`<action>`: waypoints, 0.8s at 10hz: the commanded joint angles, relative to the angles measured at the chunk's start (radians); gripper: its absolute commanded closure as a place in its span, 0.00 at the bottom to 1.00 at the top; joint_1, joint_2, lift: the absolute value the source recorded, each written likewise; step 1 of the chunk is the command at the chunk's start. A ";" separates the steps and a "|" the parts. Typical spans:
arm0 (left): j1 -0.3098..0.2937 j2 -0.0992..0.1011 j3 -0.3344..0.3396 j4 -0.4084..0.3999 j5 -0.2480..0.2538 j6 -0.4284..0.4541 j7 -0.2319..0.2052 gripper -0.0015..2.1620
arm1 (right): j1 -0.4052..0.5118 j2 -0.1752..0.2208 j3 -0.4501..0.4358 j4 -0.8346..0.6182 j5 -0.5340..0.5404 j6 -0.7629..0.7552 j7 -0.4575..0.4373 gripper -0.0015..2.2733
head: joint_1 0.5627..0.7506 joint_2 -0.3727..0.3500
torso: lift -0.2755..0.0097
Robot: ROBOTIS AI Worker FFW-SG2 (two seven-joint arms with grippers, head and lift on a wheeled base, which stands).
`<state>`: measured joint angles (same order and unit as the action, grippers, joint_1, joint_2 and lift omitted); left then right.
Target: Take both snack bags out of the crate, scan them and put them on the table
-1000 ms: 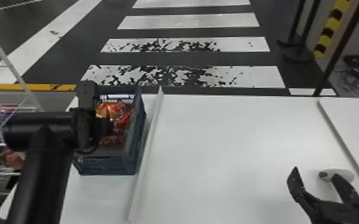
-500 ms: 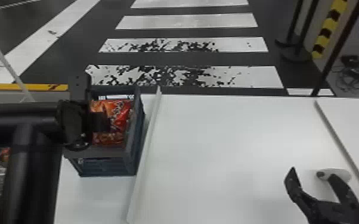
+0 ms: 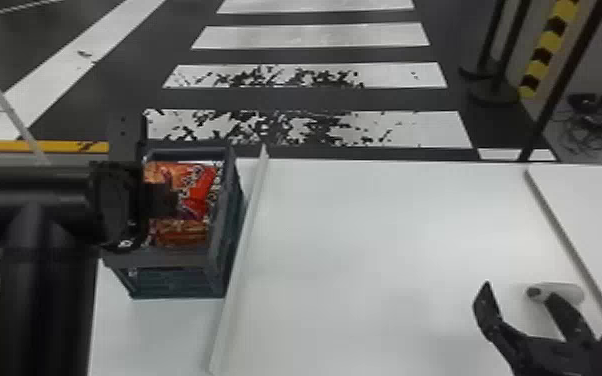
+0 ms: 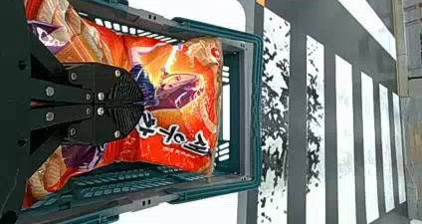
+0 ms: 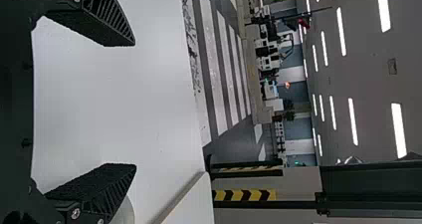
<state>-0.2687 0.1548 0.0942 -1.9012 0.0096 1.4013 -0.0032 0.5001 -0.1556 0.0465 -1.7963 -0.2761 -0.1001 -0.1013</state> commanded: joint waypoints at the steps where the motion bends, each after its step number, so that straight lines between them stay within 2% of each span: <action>1: 0.003 -0.004 -0.014 -0.038 -0.025 0.019 -0.001 0.99 | 0.000 0.001 0.001 0.000 0.000 0.001 0.000 0.06 | 0.70 0.65 | 0.63; 3: -0.001 -0.006 -0.014 -0.078 -0.025 0.043 -0.006 0.99 | 0.000 0.002 0.001 0.000 0.003 0.007 0.000 0.06 | 0.70 0.65 | 0.63; 5: -0.001 -0.006 -0.007 -0.090 -0.003 0.052 -0.017 0.99 | 0.000 0.002 0.001 0.000 0.005 0.010 0.000 0.06 | 0.70 0.64 | 0.63; 8: 0.003 -0.014 -0.002 -0.184 0.013 0.086 -0.017 0.99 | 0.002 0.008 0.001 0.000 0.009 0.017 0.000 0.06 | 0.70 0.63 | 0.63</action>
<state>-0.2631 0.1428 0.0914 -2.0648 0.0212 1.4801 -0.0200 0.5003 -0.1484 0.0476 -1.7962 -0.2685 -0.0846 -0.1016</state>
